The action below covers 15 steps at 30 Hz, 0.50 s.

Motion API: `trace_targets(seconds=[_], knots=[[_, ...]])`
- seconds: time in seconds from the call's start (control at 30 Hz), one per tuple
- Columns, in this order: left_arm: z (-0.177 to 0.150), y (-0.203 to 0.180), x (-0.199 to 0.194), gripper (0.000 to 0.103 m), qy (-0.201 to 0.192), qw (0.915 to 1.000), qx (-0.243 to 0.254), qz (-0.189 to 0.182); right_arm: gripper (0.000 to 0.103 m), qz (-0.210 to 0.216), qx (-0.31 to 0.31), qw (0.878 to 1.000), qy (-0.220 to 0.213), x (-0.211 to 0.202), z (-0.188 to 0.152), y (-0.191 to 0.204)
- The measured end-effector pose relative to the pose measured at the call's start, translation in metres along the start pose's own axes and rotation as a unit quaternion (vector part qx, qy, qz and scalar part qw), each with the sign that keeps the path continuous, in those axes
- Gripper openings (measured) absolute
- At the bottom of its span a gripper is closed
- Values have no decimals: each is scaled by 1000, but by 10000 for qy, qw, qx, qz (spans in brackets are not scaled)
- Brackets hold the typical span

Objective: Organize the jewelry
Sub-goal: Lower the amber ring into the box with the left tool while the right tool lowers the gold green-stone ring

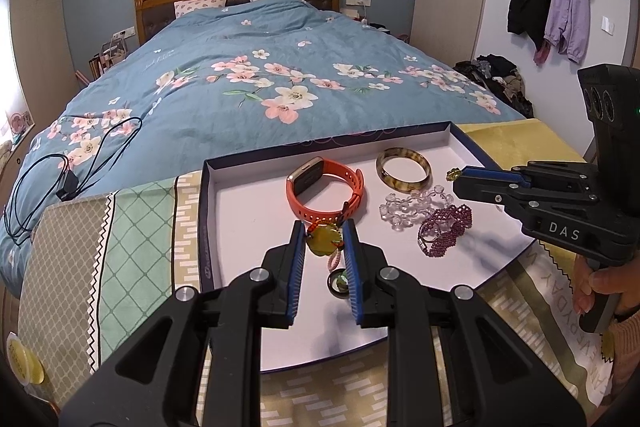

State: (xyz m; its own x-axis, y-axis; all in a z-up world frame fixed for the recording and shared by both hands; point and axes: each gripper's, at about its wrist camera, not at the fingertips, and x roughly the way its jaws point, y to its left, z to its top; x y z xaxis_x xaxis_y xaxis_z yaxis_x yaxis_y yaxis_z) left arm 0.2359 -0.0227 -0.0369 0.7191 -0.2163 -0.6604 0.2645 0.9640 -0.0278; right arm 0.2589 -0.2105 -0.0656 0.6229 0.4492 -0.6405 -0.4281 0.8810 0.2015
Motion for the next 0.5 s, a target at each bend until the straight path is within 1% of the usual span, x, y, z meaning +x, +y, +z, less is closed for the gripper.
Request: trace_targets(seconds=[0.5], knots=[[-2, 4, 10, 20, 113, 9999, -105, 35, 10, -96, 29, 9998, 143, 10, 2, -2]])
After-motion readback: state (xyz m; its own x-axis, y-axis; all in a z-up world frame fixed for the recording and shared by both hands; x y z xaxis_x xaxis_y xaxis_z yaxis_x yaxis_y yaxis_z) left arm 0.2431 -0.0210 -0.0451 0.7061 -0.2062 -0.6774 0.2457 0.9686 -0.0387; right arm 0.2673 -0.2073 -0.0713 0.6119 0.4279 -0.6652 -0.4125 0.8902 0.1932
